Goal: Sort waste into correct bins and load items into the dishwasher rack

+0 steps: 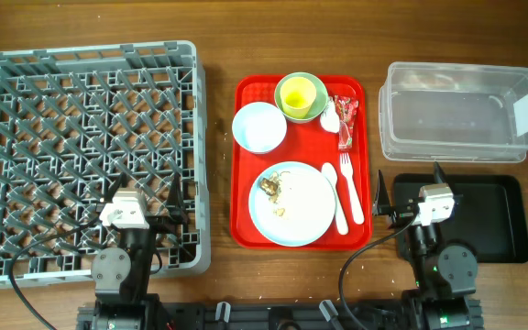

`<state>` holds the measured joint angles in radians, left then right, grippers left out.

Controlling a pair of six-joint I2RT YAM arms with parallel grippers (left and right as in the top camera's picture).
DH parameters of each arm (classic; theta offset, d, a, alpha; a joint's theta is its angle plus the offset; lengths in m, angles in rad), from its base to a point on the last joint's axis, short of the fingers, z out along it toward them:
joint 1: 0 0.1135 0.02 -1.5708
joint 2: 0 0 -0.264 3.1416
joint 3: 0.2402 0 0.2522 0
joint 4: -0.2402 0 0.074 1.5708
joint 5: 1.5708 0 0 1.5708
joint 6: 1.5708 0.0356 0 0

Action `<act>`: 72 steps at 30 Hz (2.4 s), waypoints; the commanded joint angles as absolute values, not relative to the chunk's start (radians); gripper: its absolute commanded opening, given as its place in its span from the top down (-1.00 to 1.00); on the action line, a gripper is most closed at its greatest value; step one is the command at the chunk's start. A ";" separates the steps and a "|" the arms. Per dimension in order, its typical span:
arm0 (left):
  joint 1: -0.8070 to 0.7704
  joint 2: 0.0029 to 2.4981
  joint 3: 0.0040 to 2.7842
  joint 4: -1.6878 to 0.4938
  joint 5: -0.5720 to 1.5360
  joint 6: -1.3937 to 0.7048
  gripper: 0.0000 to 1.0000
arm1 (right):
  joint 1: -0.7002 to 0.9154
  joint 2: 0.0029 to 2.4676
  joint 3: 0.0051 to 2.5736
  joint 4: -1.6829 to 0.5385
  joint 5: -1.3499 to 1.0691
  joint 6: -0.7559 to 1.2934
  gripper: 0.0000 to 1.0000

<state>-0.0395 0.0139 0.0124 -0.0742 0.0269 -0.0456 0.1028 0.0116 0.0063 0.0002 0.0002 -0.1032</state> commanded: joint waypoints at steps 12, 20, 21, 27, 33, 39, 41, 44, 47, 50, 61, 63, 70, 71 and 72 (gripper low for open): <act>-0.044 0.016 0.006 -0.075 0.028 -0.033 -1.00 | 0.103 0.016 0.005 0.006 -0.010 -0.113 -1.00; -0.044 0.016 0.006 -0.075 0.028 -0.033 -1.00 | 0.103 0.016 0.005 0.006 -0.010 -0.112 -1.00; -0.044 0.016 0.006 -0.075 0.028 -0.033 -1.00 | 0.103 0.016 0.005 0.006 -0.010 -0.112 -1.00; -0.044 0.016 0.006 -0.075 0.028 -0.033 -1.00 | 0.103 0.016 0.005 0.006 -0.010 -0.113 -1.00; -0.044 0.016 0.006 -0.075 0.028 -0.033 -1.00 | 0.103 0.016 0.005 0.006 -0.010 -0.113 -1.00; -0.044 0.016 0.006 0.161 0.194 -0.068 -1.00 | 0.103 0.016 0.005 0.006 -0.010 -0.112 -1.00; -0.044 0.016 0.006 0.387 0.601 -0.125 -1.00 | 0.103 0.016 0.005 0.006 -0.010 -0.112 -1.00; -0.044 0.016 0.006 0.577 0.630 -0.383 -1.00 | 0.103 0.016 0.005 0.006 -0.010 -0.113 -1.00; -0.043 0.032 0.108 0.587 0.500 -0.450 -1.00 | 0.103 0.016 0.005 0.006 -0.010 -0.112 -1.00; -0.043 0.274 0.539 0.011 0.481 -0.237 -1.00 | 0.103 0.016 0.005 0.006 -0.010 -0.113 -1.00; -0.322 1.246 1.596 -1.122 0.211 -0.199 -0.99 | 0.103 0.016 0.005 0.006 -0.010 -0.112 -1.00; -0.503 1.375 1.637 -1.148 -0.041 -0.224 -1.00 | 0.103 0.016 0.005 0.006 -0.010 -0.112 -1.00; -0.675 1.752 1.637 -0.816 -0.110 -0.224 -1.00 | 0.103 0.016 0.005 0.006 -0.010 -0.112 -1.00; -0.683 1.790 1.637 -0.765 -0.109 -0.224 -1.00 | 0.103 0.016 0.005 0.006 -0.010 -0.113 -1.00; -0.694 1.827 1.636 -0.709 -0.109 -0.216 -0.79 | 0.103 0.016 0.005 0.006 -0.010 -0.113 -1.00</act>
